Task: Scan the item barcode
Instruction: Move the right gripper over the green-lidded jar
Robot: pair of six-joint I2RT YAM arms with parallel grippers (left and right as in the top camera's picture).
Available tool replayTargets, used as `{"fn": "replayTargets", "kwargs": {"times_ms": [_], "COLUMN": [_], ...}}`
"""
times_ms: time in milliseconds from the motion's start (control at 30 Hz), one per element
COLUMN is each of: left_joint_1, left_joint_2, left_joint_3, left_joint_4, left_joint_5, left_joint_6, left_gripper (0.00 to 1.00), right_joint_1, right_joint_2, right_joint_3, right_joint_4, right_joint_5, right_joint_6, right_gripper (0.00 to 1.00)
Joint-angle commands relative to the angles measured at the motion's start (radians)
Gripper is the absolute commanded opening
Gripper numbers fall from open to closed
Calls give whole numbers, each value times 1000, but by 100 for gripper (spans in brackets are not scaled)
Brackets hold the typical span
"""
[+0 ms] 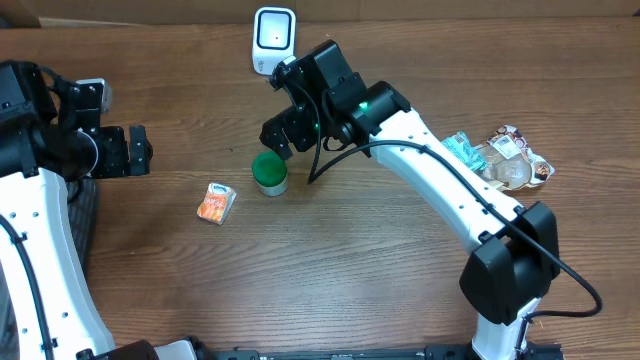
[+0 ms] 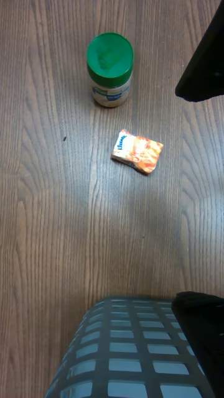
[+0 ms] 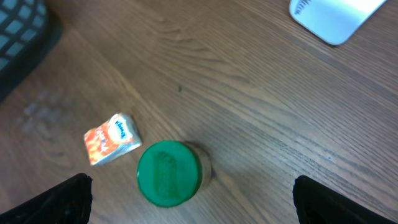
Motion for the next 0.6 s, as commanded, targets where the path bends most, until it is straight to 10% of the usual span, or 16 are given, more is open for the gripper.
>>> {"fn": "replayTargets", "kwargs": {"times_ms": [0, 567], "left_joint_1": [3, 3], "left_joint_2": [2, 2], "left_joint_3": [10, 10], "left_joint_4": [2, 2], "left_joint_5": [-3, -3], "left_joint_6": [25, 25], "left_gripper": [100, 100], "right_joint_1": [12, 85], "right_joint_2": [31, 56], "right_joint_3": [-4, -4], "right_joint_4": [24, -7], "right_joint_5": [78, 262], "right_joint_6": [75, 84], "right_gripper": [100, 100]}}
